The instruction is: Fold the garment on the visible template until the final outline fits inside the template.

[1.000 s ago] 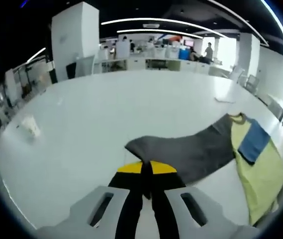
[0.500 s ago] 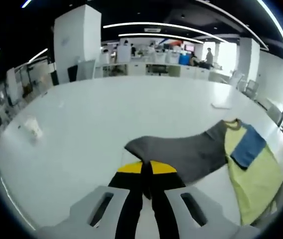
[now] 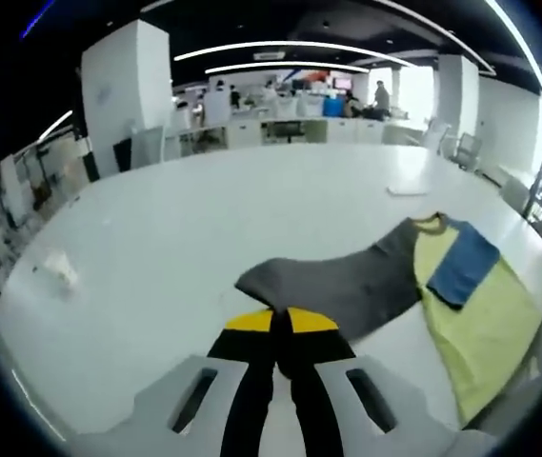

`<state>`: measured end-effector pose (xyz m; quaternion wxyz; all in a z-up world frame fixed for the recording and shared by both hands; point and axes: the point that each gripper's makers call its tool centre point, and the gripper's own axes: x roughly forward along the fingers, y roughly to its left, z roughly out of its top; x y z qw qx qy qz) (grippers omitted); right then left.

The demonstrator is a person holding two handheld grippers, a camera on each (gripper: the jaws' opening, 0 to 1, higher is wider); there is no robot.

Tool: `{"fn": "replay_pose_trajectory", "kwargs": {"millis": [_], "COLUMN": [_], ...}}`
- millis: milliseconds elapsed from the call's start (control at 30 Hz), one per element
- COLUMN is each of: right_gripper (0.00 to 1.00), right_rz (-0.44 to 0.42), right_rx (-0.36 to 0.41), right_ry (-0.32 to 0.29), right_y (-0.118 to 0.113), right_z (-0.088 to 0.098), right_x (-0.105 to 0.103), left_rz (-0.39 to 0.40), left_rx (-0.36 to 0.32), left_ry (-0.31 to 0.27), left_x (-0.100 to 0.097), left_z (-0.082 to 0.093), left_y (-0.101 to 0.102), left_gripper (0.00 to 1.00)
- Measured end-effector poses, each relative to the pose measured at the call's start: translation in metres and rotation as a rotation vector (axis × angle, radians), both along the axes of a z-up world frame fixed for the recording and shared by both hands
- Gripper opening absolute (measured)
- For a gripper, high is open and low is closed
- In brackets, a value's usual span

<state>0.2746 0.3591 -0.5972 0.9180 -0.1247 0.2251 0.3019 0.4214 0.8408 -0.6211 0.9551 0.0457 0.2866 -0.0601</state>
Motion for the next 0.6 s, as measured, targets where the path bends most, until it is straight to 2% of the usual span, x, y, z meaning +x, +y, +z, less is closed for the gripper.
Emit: {"fn": "replay_pose_trajectory", "kwargs": {"millis": [100, 333, 600], "right_gripper": [1.00, 1.00, 1.00], "right_rz": [0.004, 0.007, 0.006], "right_rx": [-0.002, 0.017, 0.021], "right_ry": [0.003, 0.001, 0.002], "right_y": [-0.002, -0.003, -0.007], "right_z": [-0.002, -0.002, -0.004], "right_x": [0.001, 0.002, 0.002], "left_rz": [-0.038, -0.120, -0.160], "left_rx": [0.005, 0.064, 0.087], "left_ry": [0.000, -0.018, -0.042], "left_x": [0.002, 0.011, 0.017], "left_z": [0.006, 0.023, 0.047], "left_y": [-0.009, -0.029, -0.052], "left_gripper": [0.00, 0.00, 0.00]}}
